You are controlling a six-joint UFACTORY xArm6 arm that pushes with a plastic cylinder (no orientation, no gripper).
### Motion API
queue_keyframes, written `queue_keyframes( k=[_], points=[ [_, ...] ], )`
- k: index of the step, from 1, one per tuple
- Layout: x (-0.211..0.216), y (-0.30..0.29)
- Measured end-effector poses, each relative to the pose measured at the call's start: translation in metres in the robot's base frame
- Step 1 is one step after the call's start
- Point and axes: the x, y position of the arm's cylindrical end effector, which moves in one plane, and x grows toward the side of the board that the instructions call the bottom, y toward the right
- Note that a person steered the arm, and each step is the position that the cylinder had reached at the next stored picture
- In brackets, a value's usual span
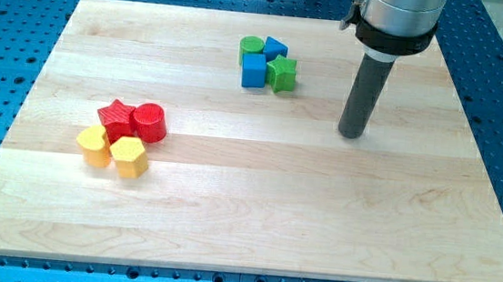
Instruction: Move the arm below the blue cube
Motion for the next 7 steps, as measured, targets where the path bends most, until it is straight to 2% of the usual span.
queue_keyframes(
  k=[3, 5, 7],
  points=[
    [0.000, 0.000],
    [0.000, -0.044],
    [0.002, -0.046]
  ],
)
